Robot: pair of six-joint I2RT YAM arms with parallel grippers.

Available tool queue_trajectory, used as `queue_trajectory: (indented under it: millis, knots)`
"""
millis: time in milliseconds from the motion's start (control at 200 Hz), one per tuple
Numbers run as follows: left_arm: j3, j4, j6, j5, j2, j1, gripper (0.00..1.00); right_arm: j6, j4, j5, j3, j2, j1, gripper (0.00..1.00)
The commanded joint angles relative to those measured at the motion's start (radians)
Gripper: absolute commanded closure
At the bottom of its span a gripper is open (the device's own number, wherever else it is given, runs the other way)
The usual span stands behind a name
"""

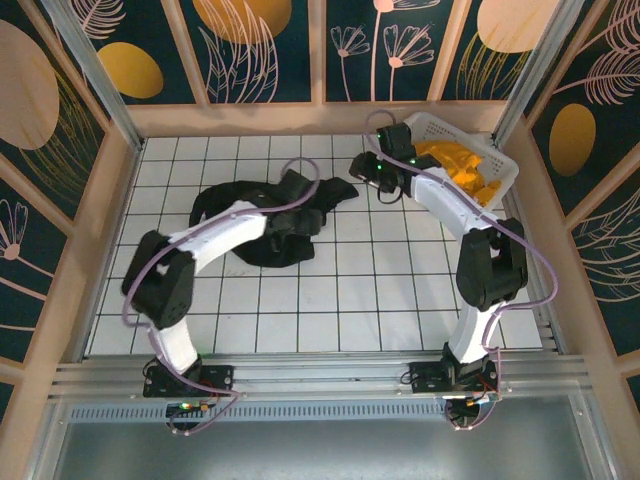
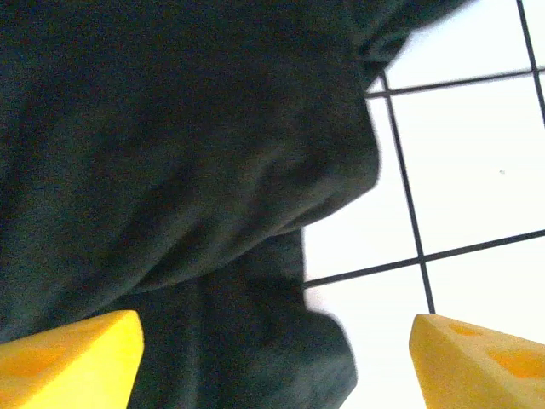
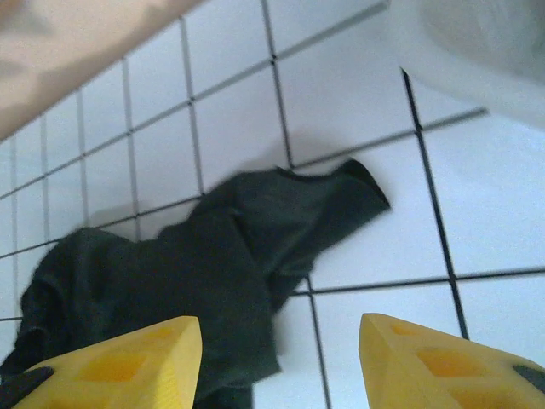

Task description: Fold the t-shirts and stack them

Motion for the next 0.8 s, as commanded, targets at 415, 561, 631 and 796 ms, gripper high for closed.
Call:
queue_trajectory:
  millis: [415,561,631,796]
  knots:
    - [0.253,-0.075,0.091,-0.527,0.342,-0.072,0.93,0.016,0.009,-0.044,-0.131,-0.134,-0.025,0.47]
    - [0.241,-0.048,0.063,-0.54,0.218,-0.066,1.0,0.022,0.036,-0.068,-0.136,-0.093,-0.021,0.47]
    - [0.228,-0.037,0.048,-0.511,0.144,-0.06,1.0,0.027,0.048,-0.074,-0.117,-0.054,-0.01,0.47]
    - [0.165,0.005,0.052,-0.354,0.006,-0.033,1.0,0.05,0.05,-0.085,0.004,0.078,0.027,0.48]
